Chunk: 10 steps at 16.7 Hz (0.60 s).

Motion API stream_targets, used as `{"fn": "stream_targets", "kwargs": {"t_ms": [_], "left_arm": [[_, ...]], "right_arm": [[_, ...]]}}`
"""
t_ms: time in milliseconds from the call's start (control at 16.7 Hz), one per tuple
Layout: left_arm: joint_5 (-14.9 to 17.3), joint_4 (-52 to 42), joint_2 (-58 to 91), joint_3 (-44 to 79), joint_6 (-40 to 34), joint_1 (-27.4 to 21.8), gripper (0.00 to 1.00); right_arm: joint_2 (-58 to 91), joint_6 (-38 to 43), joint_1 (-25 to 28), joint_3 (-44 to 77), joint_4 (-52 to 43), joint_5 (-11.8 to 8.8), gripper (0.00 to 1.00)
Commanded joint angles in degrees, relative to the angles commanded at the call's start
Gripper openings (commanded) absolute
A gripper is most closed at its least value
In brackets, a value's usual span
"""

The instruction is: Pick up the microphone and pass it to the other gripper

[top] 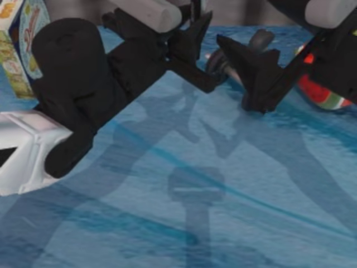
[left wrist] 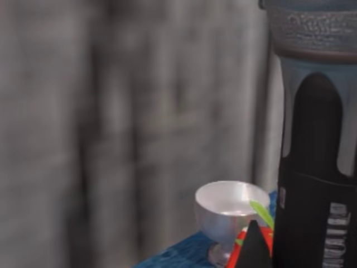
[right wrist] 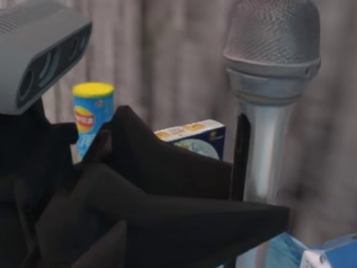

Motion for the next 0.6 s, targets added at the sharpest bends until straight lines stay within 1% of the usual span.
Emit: {"fn": "stream_targets", "kwargs": {"t_ms": [120, 480, 600], "left_arm": [[0.0, 0.0, 0.0, 0.0, 0.0, 0.0, 0.0], [0.0, 0.0, 0.0, 0.0, 0.0, 0.0, 0.0], [0.0, 0.0, 0.0, 0.0, 0.0, 0.0, 0.0]], "right_arm": [[3.38, 0.03, 0.93, 2.92, 0.75, 0.85, 1.0], [19.3, 0.06, 4.55, 15.1, 3.78, 4.7, 1.0], [21.38, 0.08, 5.19, 17.05, 4.19, 5.35, 1.0]]}}
